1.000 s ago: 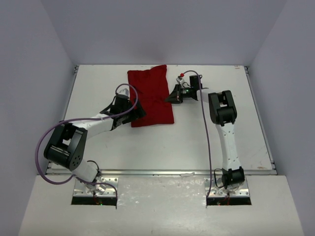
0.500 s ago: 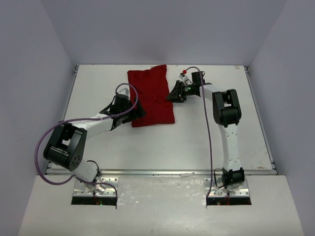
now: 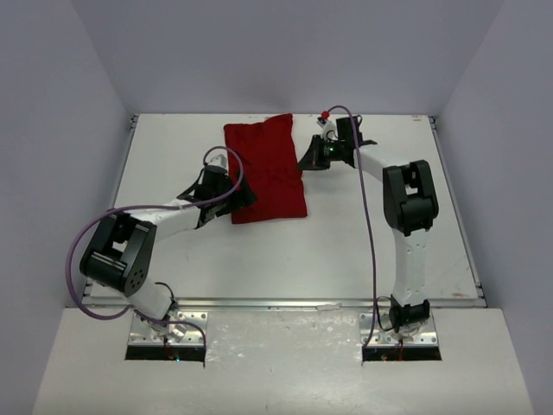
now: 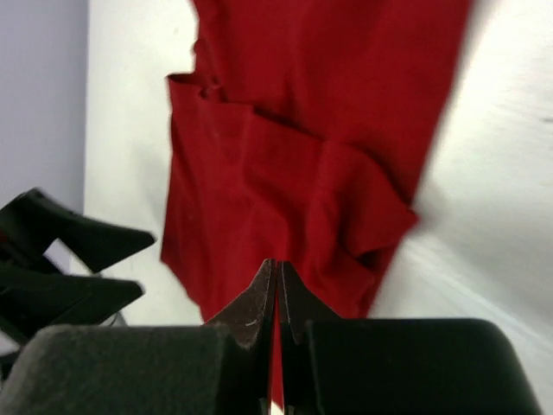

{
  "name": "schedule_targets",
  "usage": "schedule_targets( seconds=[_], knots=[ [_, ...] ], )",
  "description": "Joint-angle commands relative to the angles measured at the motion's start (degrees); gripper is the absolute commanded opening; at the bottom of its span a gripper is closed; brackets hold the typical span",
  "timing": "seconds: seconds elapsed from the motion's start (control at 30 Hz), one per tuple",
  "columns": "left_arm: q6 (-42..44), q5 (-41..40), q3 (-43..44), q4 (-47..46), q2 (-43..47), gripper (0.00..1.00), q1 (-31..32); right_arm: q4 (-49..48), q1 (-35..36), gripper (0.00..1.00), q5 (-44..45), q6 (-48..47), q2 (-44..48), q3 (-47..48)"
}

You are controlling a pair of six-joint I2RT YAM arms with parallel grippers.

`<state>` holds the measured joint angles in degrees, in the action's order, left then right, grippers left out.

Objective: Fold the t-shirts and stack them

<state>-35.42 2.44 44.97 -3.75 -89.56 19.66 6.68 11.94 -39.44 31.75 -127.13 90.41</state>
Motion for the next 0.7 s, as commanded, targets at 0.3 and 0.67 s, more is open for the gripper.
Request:
schedule_targets(
  seconds=[0.3,0.67],
  knots=[
    [-0.5,1.0,2.1,-2.9,-3.8,0.78,-0.5,-2.7,2.1,0.01,-2.0,4.7,-10.4,7.0],
    [-0.3,-0.1,-0.3,-3.7,-6.6,0.78,-0.5,-15.9,-2.2,0.02,-7.4,15.7,-14.7,5.0]
  ],
)
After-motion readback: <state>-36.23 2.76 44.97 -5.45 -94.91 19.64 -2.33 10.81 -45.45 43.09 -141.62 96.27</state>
